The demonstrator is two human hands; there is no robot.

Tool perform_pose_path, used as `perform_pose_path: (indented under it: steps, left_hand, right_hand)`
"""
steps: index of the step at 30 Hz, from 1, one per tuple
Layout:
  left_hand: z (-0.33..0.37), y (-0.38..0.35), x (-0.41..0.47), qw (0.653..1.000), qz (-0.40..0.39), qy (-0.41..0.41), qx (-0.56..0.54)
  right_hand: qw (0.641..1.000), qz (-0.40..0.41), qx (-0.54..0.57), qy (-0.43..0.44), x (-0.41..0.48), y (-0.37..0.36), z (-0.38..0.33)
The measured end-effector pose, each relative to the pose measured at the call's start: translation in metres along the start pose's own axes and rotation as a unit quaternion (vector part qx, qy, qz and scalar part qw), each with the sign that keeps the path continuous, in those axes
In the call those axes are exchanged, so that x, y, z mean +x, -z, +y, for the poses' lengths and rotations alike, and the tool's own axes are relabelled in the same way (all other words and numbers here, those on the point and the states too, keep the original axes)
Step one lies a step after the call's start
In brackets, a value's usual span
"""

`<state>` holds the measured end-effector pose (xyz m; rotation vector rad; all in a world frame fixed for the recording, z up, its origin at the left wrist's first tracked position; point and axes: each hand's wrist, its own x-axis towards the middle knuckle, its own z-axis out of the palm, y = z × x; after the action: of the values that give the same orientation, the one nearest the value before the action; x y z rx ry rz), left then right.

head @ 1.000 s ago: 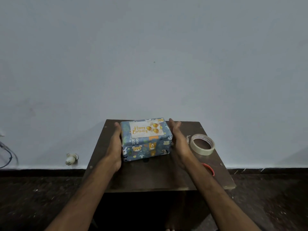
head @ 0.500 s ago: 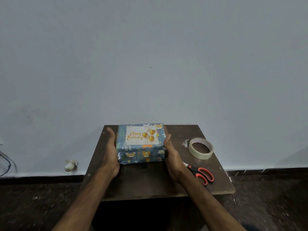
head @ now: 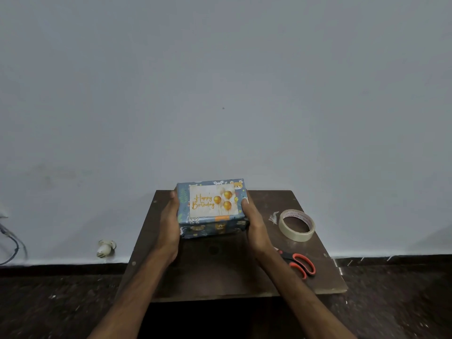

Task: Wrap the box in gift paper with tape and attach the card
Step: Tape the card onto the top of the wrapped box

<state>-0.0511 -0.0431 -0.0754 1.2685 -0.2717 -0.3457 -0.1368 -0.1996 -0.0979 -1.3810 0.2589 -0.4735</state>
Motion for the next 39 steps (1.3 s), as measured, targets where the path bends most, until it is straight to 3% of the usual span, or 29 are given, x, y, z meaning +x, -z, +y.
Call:
perform_pose_path:
  steps: [8,13,16,20,24,26,28,33,37,39]
  left_hand:
    - [-0.006,0.011,0.015,0.999,-0.018,-0.042,0.002]
    - [0.0,0.014,0.014,1.0,-0.021,0.007,-0.01]
    - [0.007,0.012,0.014,0.998,-0.027,0.041,-0.041]
    - [0.006,0.01,0.013,0.995,-0.037,0.092,-0.028]
    - [0.007,0.008,0.012,0.998,-0.011,0.062,0.01]
    - [0.006,0.01,0.014,0.999,-0.011,0.036,0.029]
    - [0.007,0.014,0.016,0.996,0.02,-0.023,0.082]
    - [0.004,0.009,0.02,0.933,0.055,-0.257,0.247]
    - [0.003,-0.015,0.007,0.883,0.059,-0.353,0.305]
    - [0.002,-0.024,0.002,0.868,0.052,-0.376,0.322]
  right_hand:
    - [1.0,0.02,-0.01,0.017,0.0,0.0,0.011]
    - [0.997,0.005,-0.058,0.051,0.008,0.001,0.0]
    - [0.994,0.036,-0.082,0.065,0.016,0.002,-0.009]
    - [0.981,0.072,-0.18,0.007,0.018,0.001,-0.006]
    - [0.971,0.042,-0.236,-0.014,0.015,0.006,-0.019]
    - [0.937,0.064,-0.343,0.028,0.023,0.028,-0.029]
    - [0.871,0.086,-0.479,0.058,0.034,0.062,-0.037]
    - [0.723,-0.01,-0.685,-0.083,0.04,0.101,-0.03]
    - [0.706,0.013,-0.708,-0.015,0.04,0.096,-0.017]
    - [0.722,0.033,-0.691,0.011,0.042,0.096,-0.01]
